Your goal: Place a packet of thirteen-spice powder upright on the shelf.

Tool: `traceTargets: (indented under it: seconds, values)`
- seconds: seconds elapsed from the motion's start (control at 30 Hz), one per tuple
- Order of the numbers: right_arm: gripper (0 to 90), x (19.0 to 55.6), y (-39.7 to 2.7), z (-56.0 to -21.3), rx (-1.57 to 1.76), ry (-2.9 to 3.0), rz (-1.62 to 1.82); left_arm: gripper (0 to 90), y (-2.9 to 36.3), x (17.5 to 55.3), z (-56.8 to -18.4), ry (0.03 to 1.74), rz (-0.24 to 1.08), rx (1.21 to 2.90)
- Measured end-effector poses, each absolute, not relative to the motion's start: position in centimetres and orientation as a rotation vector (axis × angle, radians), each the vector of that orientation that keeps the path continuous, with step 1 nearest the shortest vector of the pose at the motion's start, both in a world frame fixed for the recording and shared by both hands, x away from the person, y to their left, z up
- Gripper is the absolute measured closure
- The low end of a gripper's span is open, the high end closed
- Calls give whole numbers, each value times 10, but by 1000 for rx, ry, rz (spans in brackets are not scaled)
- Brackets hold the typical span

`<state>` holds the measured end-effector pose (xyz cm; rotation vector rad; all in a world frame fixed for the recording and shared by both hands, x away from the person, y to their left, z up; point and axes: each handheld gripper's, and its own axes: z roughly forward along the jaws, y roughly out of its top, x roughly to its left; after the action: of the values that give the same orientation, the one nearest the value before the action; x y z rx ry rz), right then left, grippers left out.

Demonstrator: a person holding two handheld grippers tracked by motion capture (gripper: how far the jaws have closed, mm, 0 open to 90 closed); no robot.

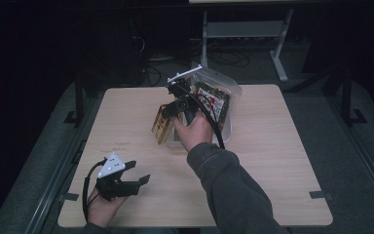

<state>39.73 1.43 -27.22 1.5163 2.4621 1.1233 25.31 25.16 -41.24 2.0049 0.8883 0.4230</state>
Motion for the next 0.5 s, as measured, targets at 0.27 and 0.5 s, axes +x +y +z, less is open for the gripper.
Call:
traceTargets:
  seconds: [0.27, 0.5]
  values:
    - [677, 400, 15, -265, 1543, 2376, 1081, 271, 254, 254, -414, 897, 413, 1995]
    - [678, 403, 19, -266, 1570, 2317, 1044, 272, 256, 255, -415, 892, 408, 1997]
